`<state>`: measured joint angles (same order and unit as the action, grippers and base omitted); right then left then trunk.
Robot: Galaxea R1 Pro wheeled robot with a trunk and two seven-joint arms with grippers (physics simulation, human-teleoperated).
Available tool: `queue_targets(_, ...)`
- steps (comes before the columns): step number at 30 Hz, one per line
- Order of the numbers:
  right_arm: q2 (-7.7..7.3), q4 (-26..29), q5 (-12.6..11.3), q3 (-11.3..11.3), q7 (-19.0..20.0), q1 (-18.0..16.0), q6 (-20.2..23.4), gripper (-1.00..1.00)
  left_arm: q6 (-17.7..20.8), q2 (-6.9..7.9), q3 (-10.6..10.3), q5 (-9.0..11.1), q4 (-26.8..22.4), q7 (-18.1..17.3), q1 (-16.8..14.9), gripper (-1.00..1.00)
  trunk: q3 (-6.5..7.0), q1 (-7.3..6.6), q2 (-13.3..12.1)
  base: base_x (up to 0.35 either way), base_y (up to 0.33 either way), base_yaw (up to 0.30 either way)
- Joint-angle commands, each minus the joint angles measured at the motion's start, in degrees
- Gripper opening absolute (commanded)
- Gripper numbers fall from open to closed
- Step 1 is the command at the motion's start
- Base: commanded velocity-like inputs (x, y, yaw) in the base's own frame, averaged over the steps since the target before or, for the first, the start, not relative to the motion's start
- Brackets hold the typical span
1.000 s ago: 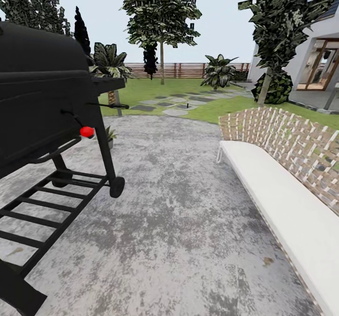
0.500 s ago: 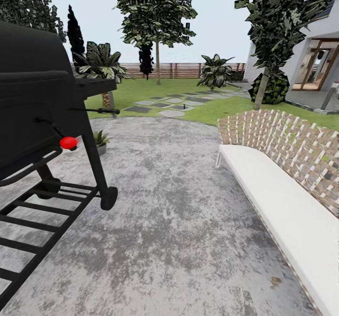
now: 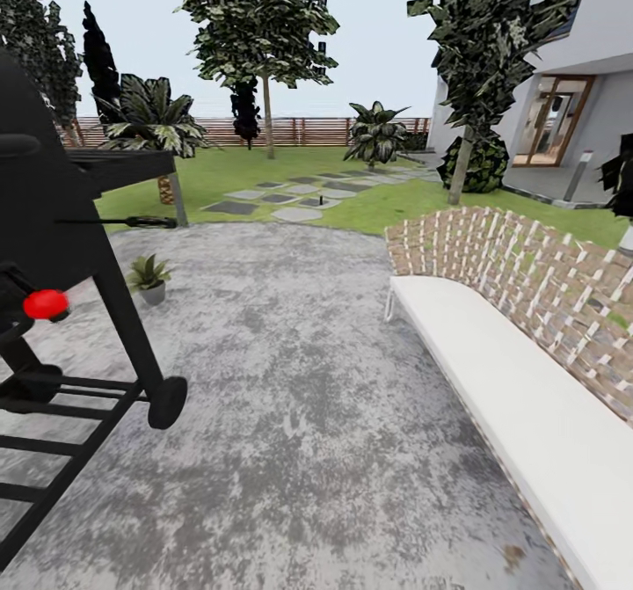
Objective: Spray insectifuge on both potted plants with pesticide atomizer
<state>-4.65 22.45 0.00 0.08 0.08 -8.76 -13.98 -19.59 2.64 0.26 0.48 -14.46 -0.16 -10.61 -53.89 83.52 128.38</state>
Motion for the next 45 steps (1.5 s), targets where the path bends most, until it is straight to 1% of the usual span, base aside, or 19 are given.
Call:
queue_targets(1, -0.01, -0.04, 0.00, 0.01, 0.01, -0.03, -0.18, 1.00, -0.19, 0.00, 0.04, 0.05, 0.05, -0.02, -0.03, 1.00, -0.05, 0.02, 0.02, 0.337, 0.000, -0.003)
queue_targets(45, 0.07, -0.16, 0.17, 0.10, -0.15, -0.03, -0.23, 1.00, -0.19, 0.00, 0.00, 0.05, 0.05, -0.02, -0.03, 1.00, -0.05, 0.02, 0.02, 0.337, 0.000, 0.015)
